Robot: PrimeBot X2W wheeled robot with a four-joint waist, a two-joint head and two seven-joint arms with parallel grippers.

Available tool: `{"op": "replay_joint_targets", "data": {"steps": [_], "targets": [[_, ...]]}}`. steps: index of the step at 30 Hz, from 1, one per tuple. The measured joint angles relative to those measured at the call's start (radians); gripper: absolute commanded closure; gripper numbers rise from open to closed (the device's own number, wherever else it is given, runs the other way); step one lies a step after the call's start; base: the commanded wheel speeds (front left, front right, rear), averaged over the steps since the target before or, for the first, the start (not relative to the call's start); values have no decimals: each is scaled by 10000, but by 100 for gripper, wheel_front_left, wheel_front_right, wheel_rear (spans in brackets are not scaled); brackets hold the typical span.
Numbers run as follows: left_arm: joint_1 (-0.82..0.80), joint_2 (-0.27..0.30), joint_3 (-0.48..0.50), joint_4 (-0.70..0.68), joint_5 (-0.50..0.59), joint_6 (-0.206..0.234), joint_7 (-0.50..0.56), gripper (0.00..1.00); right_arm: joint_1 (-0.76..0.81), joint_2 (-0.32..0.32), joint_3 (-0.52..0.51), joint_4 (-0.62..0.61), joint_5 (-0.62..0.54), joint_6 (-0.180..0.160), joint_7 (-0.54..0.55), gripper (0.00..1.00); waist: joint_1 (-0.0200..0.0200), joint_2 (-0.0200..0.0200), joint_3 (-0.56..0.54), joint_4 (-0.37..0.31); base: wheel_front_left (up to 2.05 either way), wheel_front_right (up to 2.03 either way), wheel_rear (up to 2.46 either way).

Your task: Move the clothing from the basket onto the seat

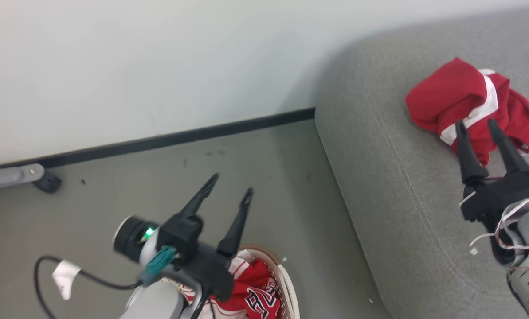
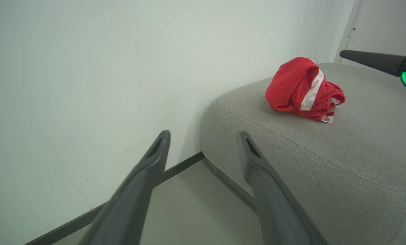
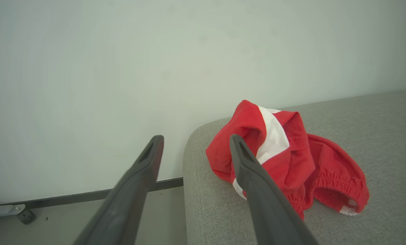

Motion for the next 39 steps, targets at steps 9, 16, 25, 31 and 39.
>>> {"op": "replay_joint_targets", "data": {"steps": [9, 16, 25, 31, 39], "targets": [[1590, 378, 1114, 107, -616, 667, -272, 0, 1241, 399, 48, -1001, -744, -562, -2, 0, 0, -1, -1098, 606, 0, 0, 0], [2638, 520, 1664, 29, -859, 848, -347, 0, 2383, 700, 15, -1724, -1011, -947, 0, 0, 0, -1, -1812, 1157, 0, 0, 0], [3965, 642, 2472, -364, -903, 1016, -393, 0, 3569, 1018, 84, -2740, -1363, -1216, 0, 0, 0, -2, -2503, 1602, 0, 0, 0], [4159, 535, 2819, -648, -836, 1016, -443, 0, 4059, 1131, 75, -3001, -1534, -1358, 0, 0, 1, -2, -2596, 1623, 0, 0, 0], [4230, 305, 3047, -871, -604, 1024, -443, 0, 4322, 1112, -199, -3185, -1730, -1553, 0, 0, 2, -1, -2538, 1496, 0, 0, 0]]}}
